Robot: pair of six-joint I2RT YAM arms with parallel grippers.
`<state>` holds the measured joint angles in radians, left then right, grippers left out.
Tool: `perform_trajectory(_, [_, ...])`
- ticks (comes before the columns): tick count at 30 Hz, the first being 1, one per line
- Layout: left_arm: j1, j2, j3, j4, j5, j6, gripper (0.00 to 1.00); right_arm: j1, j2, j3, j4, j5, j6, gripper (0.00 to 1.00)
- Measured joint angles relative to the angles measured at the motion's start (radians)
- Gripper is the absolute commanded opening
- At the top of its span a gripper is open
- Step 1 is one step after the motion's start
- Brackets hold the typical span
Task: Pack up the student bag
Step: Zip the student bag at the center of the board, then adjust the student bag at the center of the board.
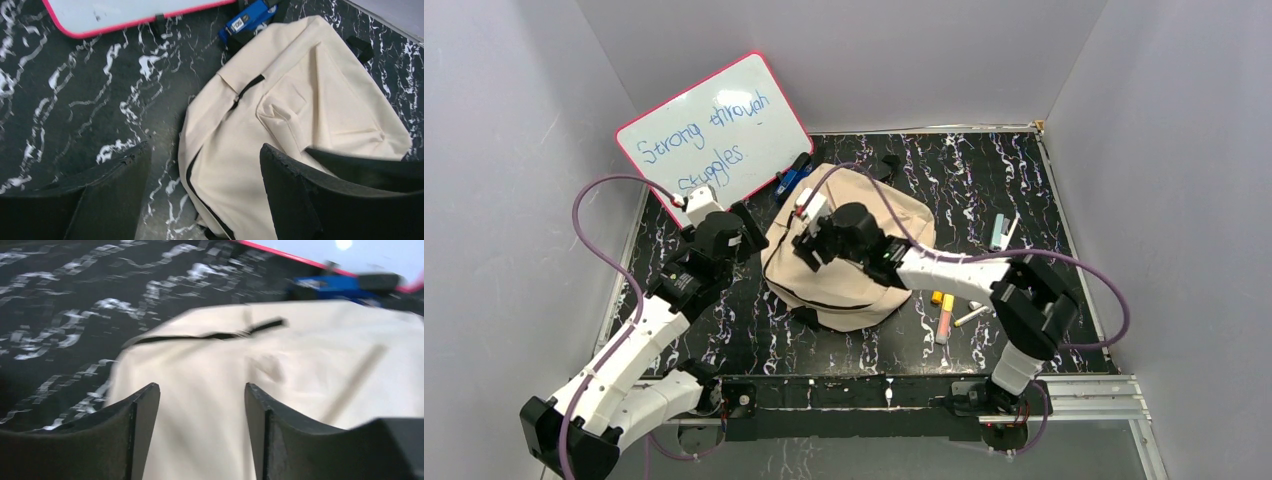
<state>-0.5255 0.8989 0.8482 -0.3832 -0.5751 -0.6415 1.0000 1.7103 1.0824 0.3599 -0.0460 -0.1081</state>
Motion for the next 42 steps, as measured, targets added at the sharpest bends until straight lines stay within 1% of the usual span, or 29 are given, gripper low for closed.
perform_trajectory(1, [0.000,0.003,0.000,-0.016,0.014,-0.035,0.78,-0.022,-0.024,0.003,-0.038,0.029,0.009,0.80])
perform_trajectory(2, [0.000,0.005,0.000,-0.031,0.022,-0.066,0.78,-0.042,-0.040,0.009,-0.072,0.050,0.015,0.87])
perform_trajectory(3, [0.000,0.009,0.000,-0.053,0.033,-0.108,0.78,-0.071,-0.053,0.018,-0.113,0.067,0.028,0.95])
perform_trajectory(6, [0.000,0.017,0.000,-0.118,0.069,-0.228,0.78,-0.188,-0.071,0.024,-0.201,0.081,0.085,0.98])
perform_trajectory(9, [0.000,0.027,0.000,-0.171,0.121,-0.326,0.78,-0.326,-0.067,0.034,-0.302,0.103,0.151,0.99])
perform_trajectory(12, [0.000,0.062,0.000,-0.204,0.182,-0.398,0.79,-0.465,-0.026,0.106,-0.417,0.108,0.206,0.99])
perform_trajectory(15, [-0.002,0.111,-0.006,-0.219,0.246,-0.454,0.79,-0.556,-0.002,0.153,-0.460,0.124,0.218,0.99])
perform_trajectory(18, [-0.021,0.130,-0.039,-0.220,0.289,-0.506,0.79,-0.574,-0.002,0.174,-0.475,0.144,0.212,0.99])
perform_trajectory(21, [-0.054,0.130,-0.074,-0.222,0.319,-0.549,0.79,-0.573,0.018,0.225,-0.491,0.126,0.183,0.99])
perform_trajectory(27, [-0.105,0.133,-0.121,-0.202,0.354,-0.602,0.79,-0.577,0.182,0.407,-0.517,0.042,0.064,0.99])
perform_trajectory(29, [-0.107,0.141,-0.142,-0.184,0.359,-0.610,0.79,-0.583,0.228,0.436,-0.534,0.009,0.030,0.99])
perform_trajectory(31, [-0.107,0.155,-0.156,-0.161,0.362,-0.612,0.79,-0.592,0.282,0.473,-0.559,-0.037,-0.005,0.96])
perform_trajectory(33, [-0.107,0.182,-0.161,-0.127,0.363,-0.611,0.79,-0.603,0.340,0.529,-0.594,-0.082,-0.031,0.91])
perform_trajectory(36, [-0.107,0.236,-0.161,-0.074,0.361,-0.602,0.77,-0.621,0.410,0.611,-0.639,-0.143,-0.060,0.77])
perform_trajectory(39, [-0.107,0.285,-0.161,-0.032,0.354,-0.587,0.73,-0.628,0.436,0.650,-0.673,-0.196,-0.077,0.60])
perform_trajectory(41, [-0.107,0.311,-0.161,-0.002,0.350,-0.577,0.70,-0.629,0.436,0.652,-0.681,-0.208,-0.084,0.52])
perform_trajectory(42, [-0.107,0.320,-0.162,0.010,0.350,-0.572,0.67,-0.628,0.436,0.652,-0.682,-0.212,-0.082,0.50])
